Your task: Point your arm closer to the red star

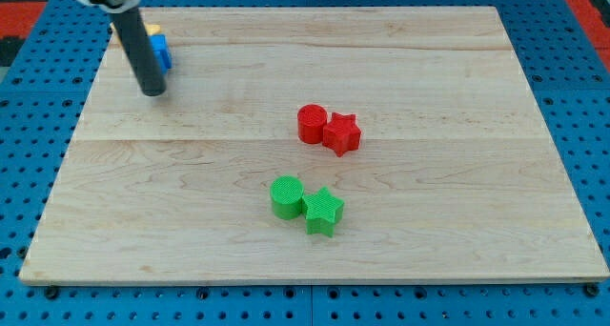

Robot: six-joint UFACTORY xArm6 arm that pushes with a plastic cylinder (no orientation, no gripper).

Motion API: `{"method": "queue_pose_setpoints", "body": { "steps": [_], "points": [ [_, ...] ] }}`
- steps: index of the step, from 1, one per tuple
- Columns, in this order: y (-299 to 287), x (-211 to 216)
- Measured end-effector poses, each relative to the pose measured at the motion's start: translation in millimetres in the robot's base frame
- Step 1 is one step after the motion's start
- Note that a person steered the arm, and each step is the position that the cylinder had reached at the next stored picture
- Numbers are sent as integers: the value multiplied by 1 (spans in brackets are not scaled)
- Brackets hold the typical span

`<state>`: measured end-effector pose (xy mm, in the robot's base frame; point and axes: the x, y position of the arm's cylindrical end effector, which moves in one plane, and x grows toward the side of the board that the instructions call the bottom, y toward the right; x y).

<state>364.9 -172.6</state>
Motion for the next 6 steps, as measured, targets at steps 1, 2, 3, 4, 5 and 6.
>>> {"method": "queue_pose_setpoints", "body": {
  "steps": [1, 2, 3, 4, 5, 6],
  "points": [
    [127, 0],
    [247, 16],
    [264, 109],
    [230, 96],
    [204, 39],
    [113, -1]
  ]
}}
